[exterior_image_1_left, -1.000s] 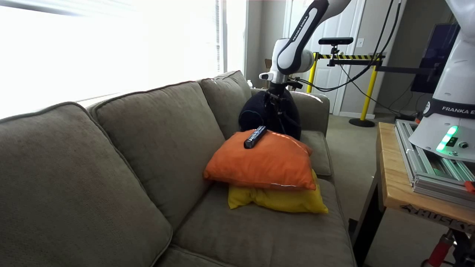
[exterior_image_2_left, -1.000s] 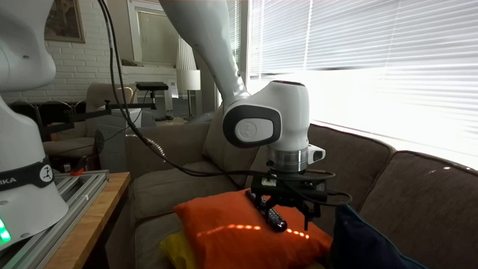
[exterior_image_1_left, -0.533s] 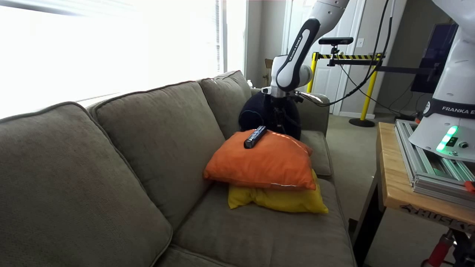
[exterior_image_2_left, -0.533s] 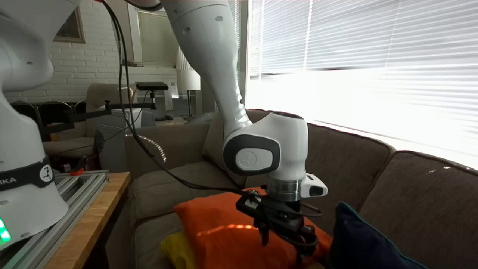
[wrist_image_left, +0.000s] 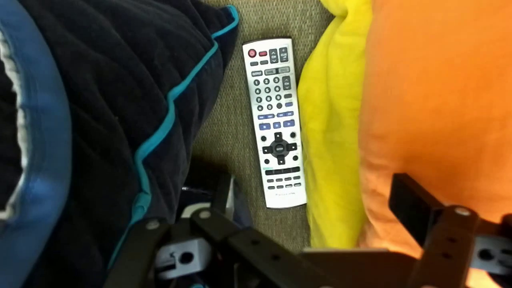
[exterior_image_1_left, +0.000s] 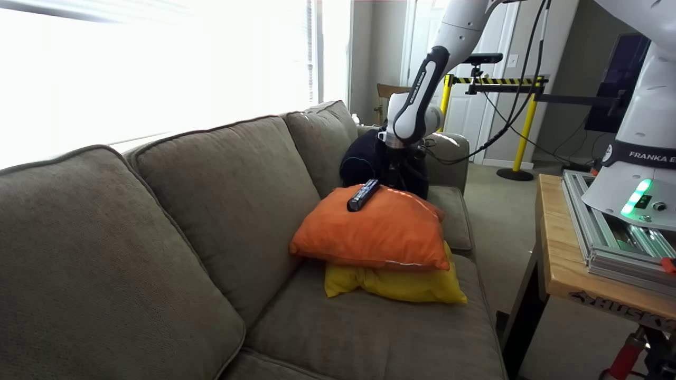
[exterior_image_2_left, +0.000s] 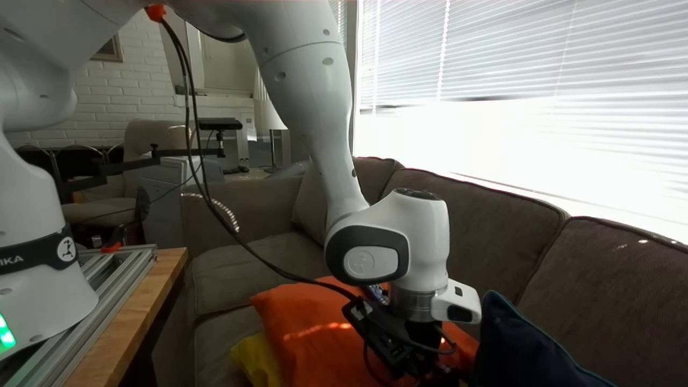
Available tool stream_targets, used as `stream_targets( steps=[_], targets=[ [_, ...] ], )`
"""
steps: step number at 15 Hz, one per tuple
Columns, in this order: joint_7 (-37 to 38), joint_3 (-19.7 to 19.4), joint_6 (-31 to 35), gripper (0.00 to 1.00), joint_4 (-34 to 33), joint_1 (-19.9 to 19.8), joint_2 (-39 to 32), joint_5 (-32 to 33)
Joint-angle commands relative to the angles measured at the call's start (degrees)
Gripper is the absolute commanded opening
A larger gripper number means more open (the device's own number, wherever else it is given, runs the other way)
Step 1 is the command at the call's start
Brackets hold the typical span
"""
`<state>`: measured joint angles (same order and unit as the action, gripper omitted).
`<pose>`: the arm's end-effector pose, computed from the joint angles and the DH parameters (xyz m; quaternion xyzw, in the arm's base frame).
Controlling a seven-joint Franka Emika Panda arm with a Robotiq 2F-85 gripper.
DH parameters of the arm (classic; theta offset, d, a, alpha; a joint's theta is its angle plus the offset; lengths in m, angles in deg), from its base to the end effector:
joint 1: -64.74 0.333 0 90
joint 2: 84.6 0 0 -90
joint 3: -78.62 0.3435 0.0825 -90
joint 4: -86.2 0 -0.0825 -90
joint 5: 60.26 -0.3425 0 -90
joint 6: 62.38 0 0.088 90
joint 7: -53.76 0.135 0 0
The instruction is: Put the grey and black remote on the orange pillow
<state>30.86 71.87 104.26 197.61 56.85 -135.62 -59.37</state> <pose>0.5810 -0.1500 0.0583 0.9928 0.1027 0.0219 0.0570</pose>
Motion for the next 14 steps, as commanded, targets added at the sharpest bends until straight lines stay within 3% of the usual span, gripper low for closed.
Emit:
stream_targets(
  steps=[1,6,9,10,14],
  targets=[
    [7.2,-2.4,4.9,1.00,-3.5,1.2,-5.5,3.0],
    [8.2,-3.2,7.6,1.00,-6.9,0.8,-11.1,5.1],
    [6.2,-3.9,5.1,1.00,-8.9,0.9,-13.1,8.0],
    [7.3,-2.4,6.2,1.00,-6.3,-0.2,-10.8,7.4],
    [7.3,-2.5,6.2,1.00,-6.5,-0.3,-11.2,7.6]
  ],
)
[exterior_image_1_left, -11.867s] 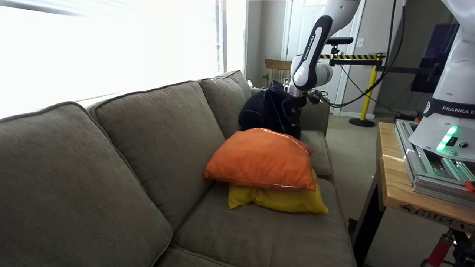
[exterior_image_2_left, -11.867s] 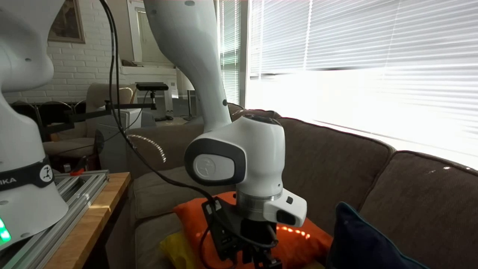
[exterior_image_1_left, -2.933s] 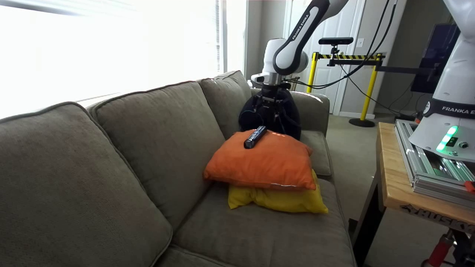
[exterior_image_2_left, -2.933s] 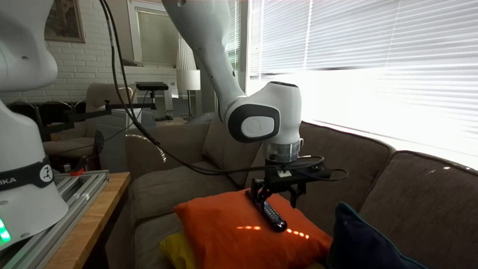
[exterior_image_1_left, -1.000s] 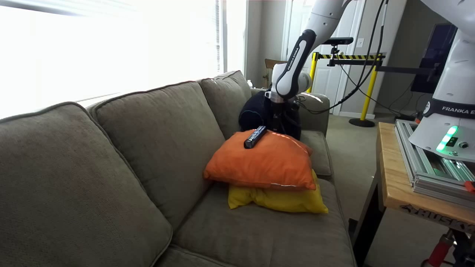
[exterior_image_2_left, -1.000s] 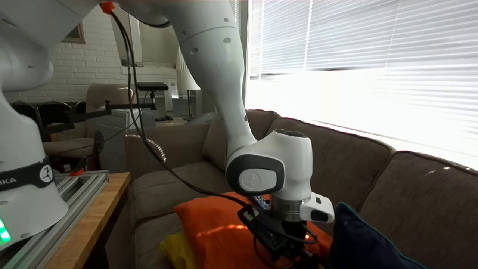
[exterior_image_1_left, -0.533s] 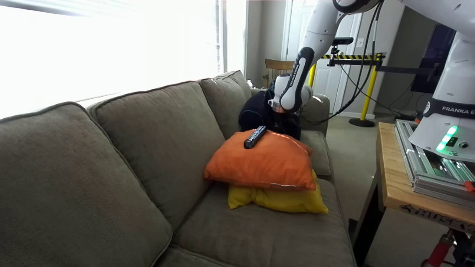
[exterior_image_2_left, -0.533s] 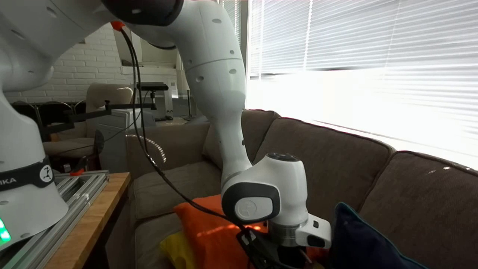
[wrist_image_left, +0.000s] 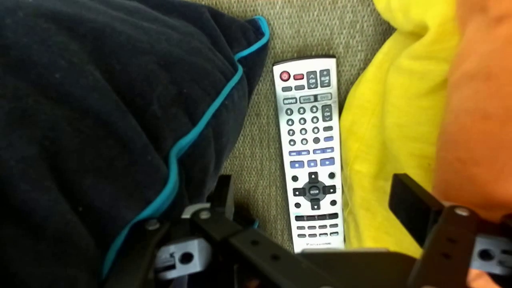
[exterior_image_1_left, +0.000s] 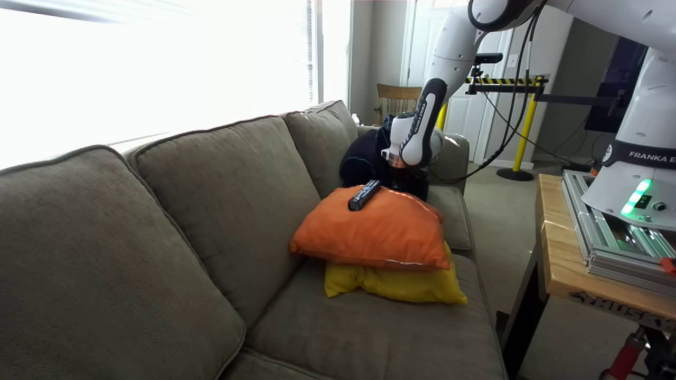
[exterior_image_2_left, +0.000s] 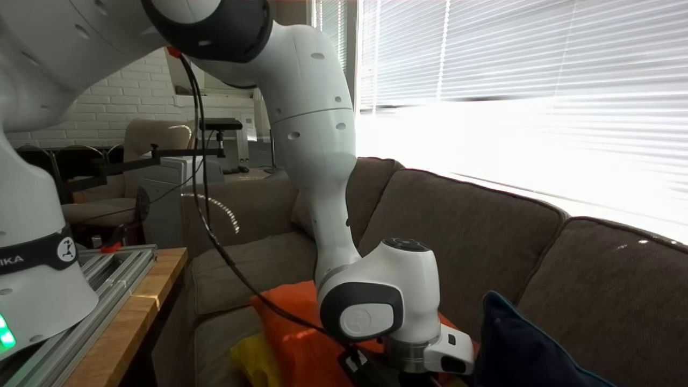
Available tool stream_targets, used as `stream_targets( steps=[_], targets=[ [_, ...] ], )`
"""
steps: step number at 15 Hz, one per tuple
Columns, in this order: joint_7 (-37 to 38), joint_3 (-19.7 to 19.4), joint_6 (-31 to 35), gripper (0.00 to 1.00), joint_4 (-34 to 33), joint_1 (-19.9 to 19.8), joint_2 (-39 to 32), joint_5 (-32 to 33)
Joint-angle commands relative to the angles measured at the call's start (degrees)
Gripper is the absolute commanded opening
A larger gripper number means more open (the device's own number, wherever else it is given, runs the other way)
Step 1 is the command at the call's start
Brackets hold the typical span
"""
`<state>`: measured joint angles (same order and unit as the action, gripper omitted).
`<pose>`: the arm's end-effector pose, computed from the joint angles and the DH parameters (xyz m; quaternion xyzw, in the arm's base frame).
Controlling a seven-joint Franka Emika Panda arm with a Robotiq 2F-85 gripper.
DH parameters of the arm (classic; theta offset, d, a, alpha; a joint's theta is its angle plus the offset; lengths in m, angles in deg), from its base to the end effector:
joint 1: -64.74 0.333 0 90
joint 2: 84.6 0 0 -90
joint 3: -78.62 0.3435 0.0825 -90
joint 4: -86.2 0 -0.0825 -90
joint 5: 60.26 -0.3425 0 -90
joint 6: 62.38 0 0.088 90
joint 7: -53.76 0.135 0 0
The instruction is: Put the grey and black remote on the orange pillow
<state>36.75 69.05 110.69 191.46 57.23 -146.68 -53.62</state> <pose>0.5781 -0.1674 -0.0147 0.9899 0.1039 0.0260 0.0929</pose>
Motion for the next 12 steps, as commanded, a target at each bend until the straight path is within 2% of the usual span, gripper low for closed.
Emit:
stream_targets(
  steps=[1,4,7,9,12],
  targets=[
    [1.2,0.2,1.5,1.00,-0.6,-0.7,-0.8,2.1],
    [-3.0,3.8,0.7,1.00,-0.7,-4.2,-0.7,4.3],
    [-6.5,4.9,0.5,1.00,-1.1,-5.7,-1.4,7.5],
    [-6.7,3.5,0.6,1.00,-1.9,-4.8,-2.2,8.7],
    [-5.7,3.4,-0.2,1.00,-2.9,-5.0,-3.2,8.4]
  ],
)
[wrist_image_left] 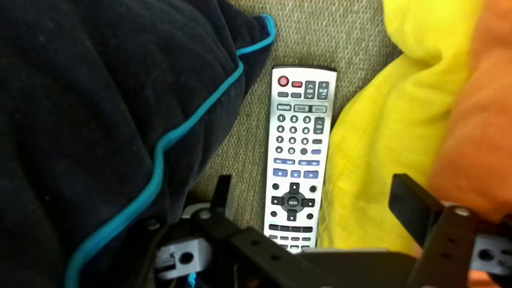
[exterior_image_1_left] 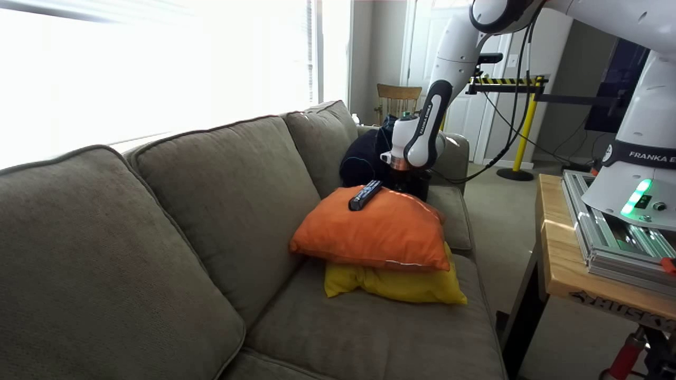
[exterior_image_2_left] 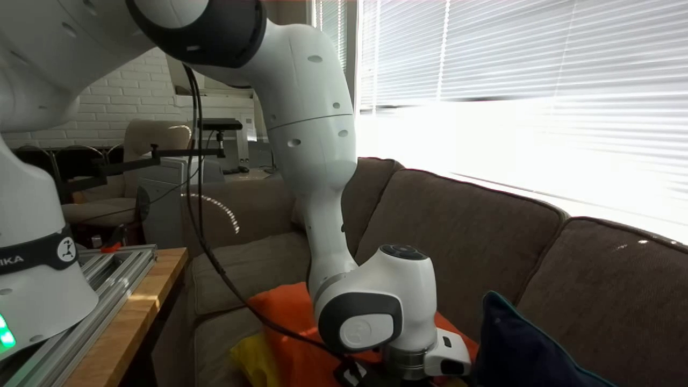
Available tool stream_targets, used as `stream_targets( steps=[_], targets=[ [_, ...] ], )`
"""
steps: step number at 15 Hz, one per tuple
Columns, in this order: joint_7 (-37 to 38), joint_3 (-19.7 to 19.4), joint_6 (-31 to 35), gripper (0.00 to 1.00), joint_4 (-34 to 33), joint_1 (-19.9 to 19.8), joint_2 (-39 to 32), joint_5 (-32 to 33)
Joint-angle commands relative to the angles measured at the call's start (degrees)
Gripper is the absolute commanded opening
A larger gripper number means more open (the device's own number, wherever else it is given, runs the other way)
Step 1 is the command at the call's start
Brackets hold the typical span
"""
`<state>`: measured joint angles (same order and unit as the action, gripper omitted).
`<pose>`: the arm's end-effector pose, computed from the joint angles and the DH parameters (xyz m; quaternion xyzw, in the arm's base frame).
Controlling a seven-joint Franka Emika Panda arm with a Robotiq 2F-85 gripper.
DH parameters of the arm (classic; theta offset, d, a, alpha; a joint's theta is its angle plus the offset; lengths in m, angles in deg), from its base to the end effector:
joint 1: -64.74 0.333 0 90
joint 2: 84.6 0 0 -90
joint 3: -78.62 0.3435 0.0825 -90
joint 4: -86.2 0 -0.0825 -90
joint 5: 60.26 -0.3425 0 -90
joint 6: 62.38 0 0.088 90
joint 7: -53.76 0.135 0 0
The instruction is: Put the grey and black remote on the orange pillow
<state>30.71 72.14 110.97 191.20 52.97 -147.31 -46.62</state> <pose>0.5719 -0.1702 -0.0244 0.9782 0.1908 0.0193 0.0800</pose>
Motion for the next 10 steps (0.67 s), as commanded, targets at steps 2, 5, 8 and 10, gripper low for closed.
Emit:
stream_targets(
  steps=[2,5,8,10],
  targets=[
    [0.6,0.9,-0.6,1.00,-3.7,-1.1,-3.7,0.9],
    [1.1,2.0,-3.3,1.00,-5.8,-1.9,-5.5,0.1],
    [1.4,2.3,-5.3,1.00,-8.4,-2.2,-7.6,-0.2],
    [1.5,0.9,-2.7,1.00,-10.2,-1.2,-9.5,0.7]
  ],
)
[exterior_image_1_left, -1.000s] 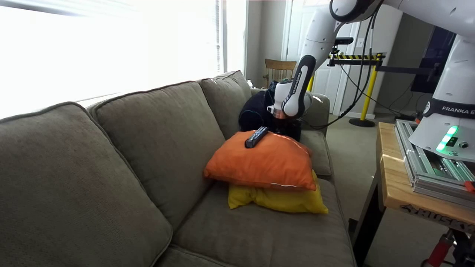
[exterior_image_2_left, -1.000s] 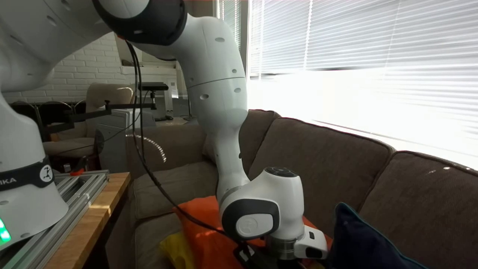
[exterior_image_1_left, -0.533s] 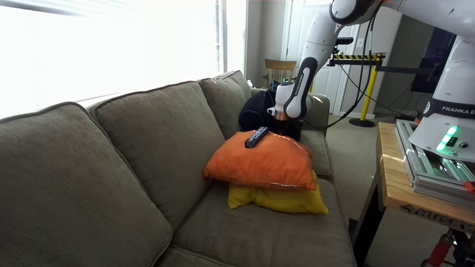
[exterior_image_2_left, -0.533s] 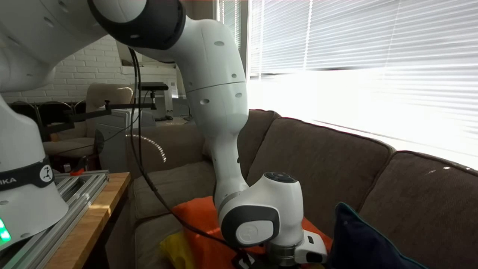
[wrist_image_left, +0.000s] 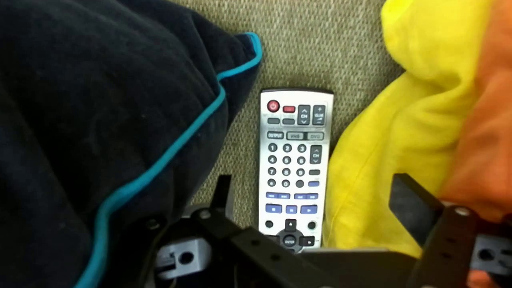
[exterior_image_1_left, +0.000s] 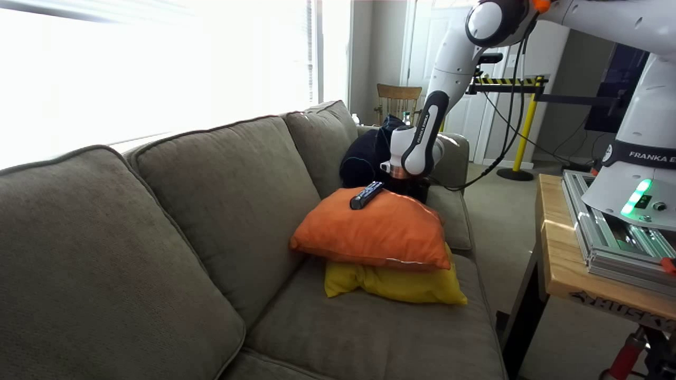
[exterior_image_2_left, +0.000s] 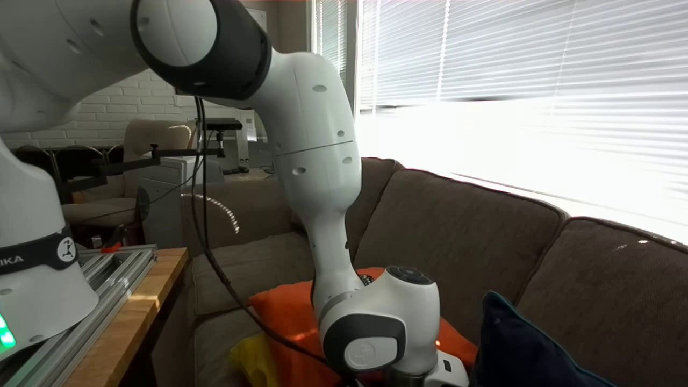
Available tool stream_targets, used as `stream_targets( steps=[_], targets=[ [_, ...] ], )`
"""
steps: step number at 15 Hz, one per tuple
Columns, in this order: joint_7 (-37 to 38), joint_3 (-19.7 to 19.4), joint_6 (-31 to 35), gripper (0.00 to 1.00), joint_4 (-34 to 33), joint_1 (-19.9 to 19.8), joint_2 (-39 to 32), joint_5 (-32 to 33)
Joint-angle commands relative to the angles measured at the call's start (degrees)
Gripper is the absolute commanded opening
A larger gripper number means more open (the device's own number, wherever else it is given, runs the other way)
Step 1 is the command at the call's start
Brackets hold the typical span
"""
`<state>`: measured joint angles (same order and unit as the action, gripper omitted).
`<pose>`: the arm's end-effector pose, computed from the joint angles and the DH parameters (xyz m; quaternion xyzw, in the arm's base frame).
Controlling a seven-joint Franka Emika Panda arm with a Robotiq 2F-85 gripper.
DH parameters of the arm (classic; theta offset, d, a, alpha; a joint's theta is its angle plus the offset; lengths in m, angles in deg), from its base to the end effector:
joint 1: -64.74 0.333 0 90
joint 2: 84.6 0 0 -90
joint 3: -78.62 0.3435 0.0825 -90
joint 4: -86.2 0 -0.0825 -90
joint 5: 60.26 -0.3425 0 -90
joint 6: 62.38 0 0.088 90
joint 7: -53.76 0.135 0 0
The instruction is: Put the grey and black remote on the orange pillow
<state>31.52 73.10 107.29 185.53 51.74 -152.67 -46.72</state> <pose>0.5710 -0.1752 -0.0620 0.9816 0.1781 -0.0072 0.0692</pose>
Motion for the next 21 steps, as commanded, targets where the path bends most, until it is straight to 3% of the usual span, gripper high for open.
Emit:
stream_targets(
  steps=[1,5,13,14,15,21],
  targets=[
    [0.6,-1.2,2.6,1.00,-5.7,0.9,-5.5,1.5],
    [0.1,-2.8,5.7,1.00,-9.8,2.3,-9.8,2.3],
    [0.5,-2.1,3.1,1.00,-15.8,1.9,-14.8,1.4],
    [0.4,-2.1,3.0,0.75,-16.3,1.9,-15.1,1.4],
    [0.4,-2.1,3.0,0.72,-16.6,1.8,-15.3,1.5],
    [0.5,-1.8,2.9,0.32,-15.8,2.0,-14.3,1.5]
  ],
)
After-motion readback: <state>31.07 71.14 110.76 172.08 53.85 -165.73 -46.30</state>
